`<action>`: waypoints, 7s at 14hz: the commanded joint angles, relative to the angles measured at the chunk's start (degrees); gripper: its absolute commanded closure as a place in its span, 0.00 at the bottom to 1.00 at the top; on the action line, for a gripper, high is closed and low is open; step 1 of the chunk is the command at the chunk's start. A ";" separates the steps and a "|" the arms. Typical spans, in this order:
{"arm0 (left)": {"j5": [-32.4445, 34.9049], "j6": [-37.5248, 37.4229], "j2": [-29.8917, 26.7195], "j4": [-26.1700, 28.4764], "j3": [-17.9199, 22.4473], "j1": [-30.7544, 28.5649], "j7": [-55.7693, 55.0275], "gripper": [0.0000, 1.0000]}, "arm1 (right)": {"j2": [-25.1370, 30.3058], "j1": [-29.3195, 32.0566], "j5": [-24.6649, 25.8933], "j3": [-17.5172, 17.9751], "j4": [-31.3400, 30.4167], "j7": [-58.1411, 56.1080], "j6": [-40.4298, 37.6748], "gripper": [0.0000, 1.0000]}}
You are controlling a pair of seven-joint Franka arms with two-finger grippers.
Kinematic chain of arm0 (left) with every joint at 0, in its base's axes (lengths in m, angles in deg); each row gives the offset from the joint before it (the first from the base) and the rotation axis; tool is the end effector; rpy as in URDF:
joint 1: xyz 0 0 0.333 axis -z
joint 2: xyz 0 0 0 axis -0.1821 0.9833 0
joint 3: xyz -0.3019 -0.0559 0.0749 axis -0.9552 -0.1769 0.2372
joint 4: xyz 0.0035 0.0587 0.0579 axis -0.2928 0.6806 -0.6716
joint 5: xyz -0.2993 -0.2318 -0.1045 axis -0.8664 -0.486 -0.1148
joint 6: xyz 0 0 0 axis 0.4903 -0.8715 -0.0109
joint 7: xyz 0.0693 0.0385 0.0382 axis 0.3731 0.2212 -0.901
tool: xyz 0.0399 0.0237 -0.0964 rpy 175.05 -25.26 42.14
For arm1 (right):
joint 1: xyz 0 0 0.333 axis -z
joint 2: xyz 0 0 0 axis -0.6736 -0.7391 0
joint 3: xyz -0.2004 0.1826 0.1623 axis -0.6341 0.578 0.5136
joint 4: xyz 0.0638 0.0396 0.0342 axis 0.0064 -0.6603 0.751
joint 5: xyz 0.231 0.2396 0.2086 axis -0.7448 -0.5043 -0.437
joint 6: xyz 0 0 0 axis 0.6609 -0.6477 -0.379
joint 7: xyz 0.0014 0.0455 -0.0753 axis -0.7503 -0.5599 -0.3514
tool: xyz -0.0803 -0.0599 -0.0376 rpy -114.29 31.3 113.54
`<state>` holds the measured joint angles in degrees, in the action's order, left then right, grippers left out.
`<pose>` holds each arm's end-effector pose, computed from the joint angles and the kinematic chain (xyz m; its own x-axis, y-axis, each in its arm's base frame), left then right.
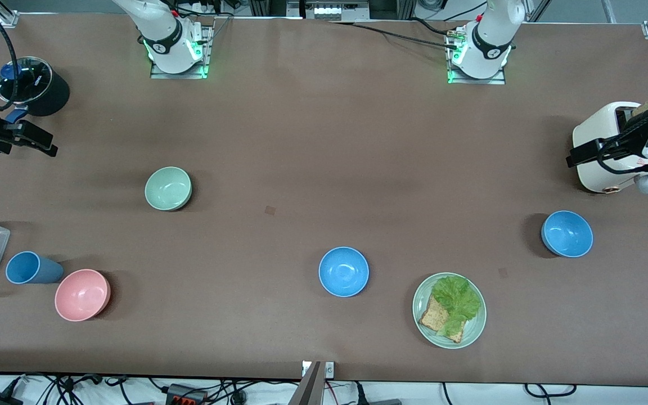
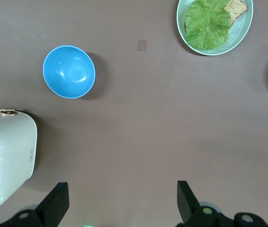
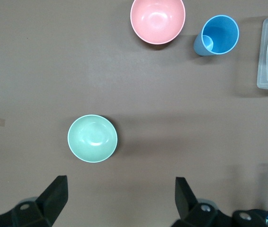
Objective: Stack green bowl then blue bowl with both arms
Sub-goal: 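Reach the right gripper down to the pale green bowl's rim, then close the right gripper on the green bowl's rim, then slide the green bowl to mid-table while the left gripper reaches the blue bowl, then release the green bowl while the left gripper grasps the blue bowl, then carry the blue bowl toward the green bowl while the right gripper retracts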
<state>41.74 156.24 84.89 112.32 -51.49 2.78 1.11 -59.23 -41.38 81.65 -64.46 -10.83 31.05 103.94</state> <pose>0.5889 0.0027 0.5758 0.9728 0.1815 -0.1437 0.1860 -0.9824 0.0186 0.5609 -0.0427 0.5663 0.9986 -0.0518 -0.0067 -0.0518 -0.9987 0.0022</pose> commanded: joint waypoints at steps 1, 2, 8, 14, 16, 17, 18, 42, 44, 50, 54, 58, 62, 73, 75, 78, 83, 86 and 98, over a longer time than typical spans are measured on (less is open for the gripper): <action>0.72 -0.70 -0.78 0.26 -0.07 0.16 0.78 0.00 | 1.19 0.09 0.67 0.31 -1.25 -0.57 0.27 0.00; 0.72 -0.79 -0.70 0.26 -0.07 0.07 1.12 0.00 | 1.19 0.09 0.67 0.31 -1.25 -0.57 0.27 0.00; 0.72 -2.20 -0.69 0.43 -0.07 -0.28 0.25 0.00 | -1.96 0.00 0.85 0.31 -1.51 -1.01 1.49 0.00; 0.63 -3.60 -0.78 0.43 -0.07 -0.11 0.33 0.00 | -12.77 -5.08 5.22 0.31 -2.73 -0.48 3.34 0.00; 0.72 -3.69 -0.78 0.35 -0.15 0.15 0.68 0.00 | -13.22 -6.76 5.68 0.31 -7.20 2.83 5.87 0.00; 0.72 -3.52 -0.78 0.26 -0.15 0.24 0.68 0.00 | -13.40 -6.77 5.42 0.39 -10.18 4.25 8.33 0.00; 0.72 -3.43 -0.78 0.26 -0.15 0.33 0.68 0.00 | -13.40 -6.85 5.33 0.48 -13.08 4.44 11.75 0.00; 0.63 -4.22 -0.78 0.26 -0.42 0.16 0.42 0.00 | -23.86 -4.74 -2.23 0.75 -16.99 3.30 22.16 1.00; 0.63 -4.66 -0.78 0.17 -0.42 0.16 0.42 0.00 | -23.77 -6.49 -2.32 3.02 -12.00 3.65 18.05 1.00; 0.72 -5.45 -0.78 0.17 -0.42 -0.02 0.95 0.00 | -26.40 -16.94 -11.63 8.48 -1.09 9.85 14.33 1.00; 1.51 -4.84 -0.08 0.26 -0.16 -0.19 1.04 0.00 | -32.02 -29.86 -11.45 8.48 6.21 23.92 14.33 1.00; 2.03 -4.83 3.33 0.43 0.46 -3.26 1.04 0.00 | -36.25 -37.16 -11.55 8.48 8.51 32.73 14.77 1.00; 7.63 -1.26 5.81 2.79 0.46 -6.26 0.69 0.00 | -37.13 -39.54 -14.60 8.48 8.51 32.74 15.38 1.00; 11.00 41.90 10.19 26.45 -0.15 -17.23 5.16 0.00 | -35.93 -40.52 -17.70 7.52 10.35 32.21 17.95 0.00; 10.91 47.52 14.93 25.75 -0.07 -18.38 7.01 0.00 | -32.49 -39.20 -17.00 4.10 13.24 32.13 13.30 0.00; 11.00 52.38 19.43 24.78 -0.07 -19.00 7.19 0.00 | -29.49 -38.94 -12.35 -2.04 18.60 31.16 5.83 0.00; 11.00 52.73 22.16 22.85 -0.15 -18.83 8.33 0.30 | -28.69 -37.71 -11.02 -13.12 25.99 29.23 -0.79 0.00; 11.00 52.73 22.16 22.76 -0.24 -18.65 8.51 0.62 | -26.41 -37.62 -11.11 -16.91 25.91 28.70 -0.79 0.00; 10.65 49.15 21.03 21.61 -1.38 -18.56 12.81 0.99 | -20.35 -21.28 -11.11 -21.67 24.86 7.89 -2.72 0.00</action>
<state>51.73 208.26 107.92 133.89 -51.85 -15.51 13.17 -81.95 -65.32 70.22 -87.46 14.80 43.40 102.26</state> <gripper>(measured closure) 0.956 0.000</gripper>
